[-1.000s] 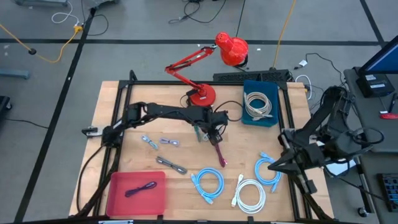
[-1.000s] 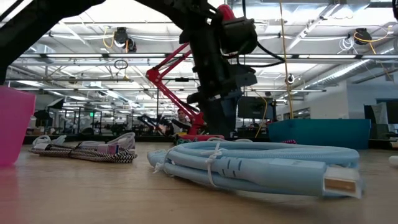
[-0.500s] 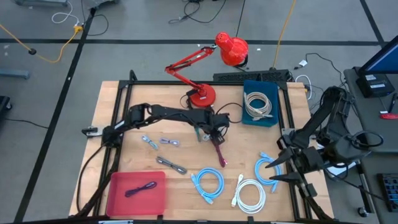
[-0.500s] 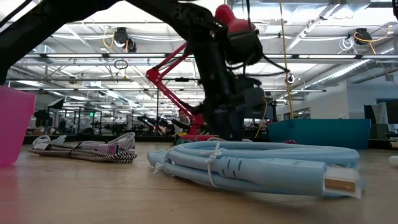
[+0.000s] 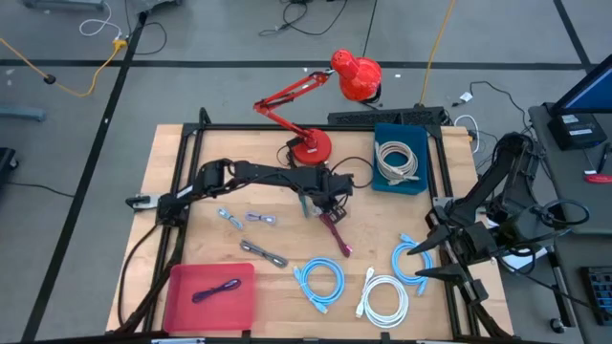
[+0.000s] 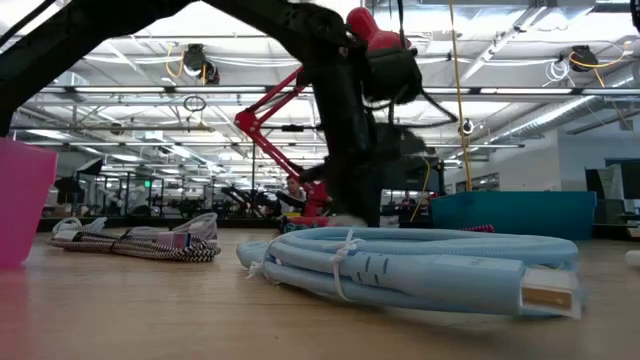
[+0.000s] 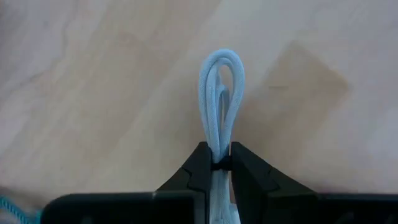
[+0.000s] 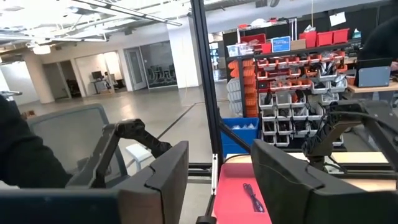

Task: Sort cables
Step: Put the white charger cable into the pink bin

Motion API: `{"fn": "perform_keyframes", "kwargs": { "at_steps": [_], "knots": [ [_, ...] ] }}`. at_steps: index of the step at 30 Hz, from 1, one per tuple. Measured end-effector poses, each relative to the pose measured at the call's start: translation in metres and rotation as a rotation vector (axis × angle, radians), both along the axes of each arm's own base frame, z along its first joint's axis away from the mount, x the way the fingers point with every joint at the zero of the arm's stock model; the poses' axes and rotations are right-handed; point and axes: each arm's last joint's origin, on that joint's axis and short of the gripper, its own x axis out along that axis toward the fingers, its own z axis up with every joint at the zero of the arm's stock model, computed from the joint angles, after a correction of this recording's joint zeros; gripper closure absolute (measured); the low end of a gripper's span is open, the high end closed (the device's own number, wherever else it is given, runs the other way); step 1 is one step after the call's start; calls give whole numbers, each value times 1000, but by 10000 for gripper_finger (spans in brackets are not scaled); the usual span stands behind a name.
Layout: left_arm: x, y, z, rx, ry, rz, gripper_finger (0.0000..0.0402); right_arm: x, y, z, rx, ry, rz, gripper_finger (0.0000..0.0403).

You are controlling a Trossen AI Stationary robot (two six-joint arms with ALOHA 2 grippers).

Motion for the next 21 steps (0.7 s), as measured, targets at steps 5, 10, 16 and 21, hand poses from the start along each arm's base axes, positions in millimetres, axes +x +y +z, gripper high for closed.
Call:
{"fn": "perform_keyframes", "kwargs": {
  "at_steps": [5, 10, 16, 21],
  "knots": [
    [-17, -18, 62, -33, 6, -78, 364, 0, 0, 0, -25, -4, -3, 242],
    [-56, -69, 128, -100, 3, -192, 364, 0, 0, 0, -79, -20, -9, 243],
    [-116, -172, 166, -105, 78, -187, 364, 0, -1, 0, -34, -9, -18, 243],
    [-155, -255, 150, -87, 62, -13, 364, 0, -4, -1, -68, 2, -125, 243]
  ]
}}
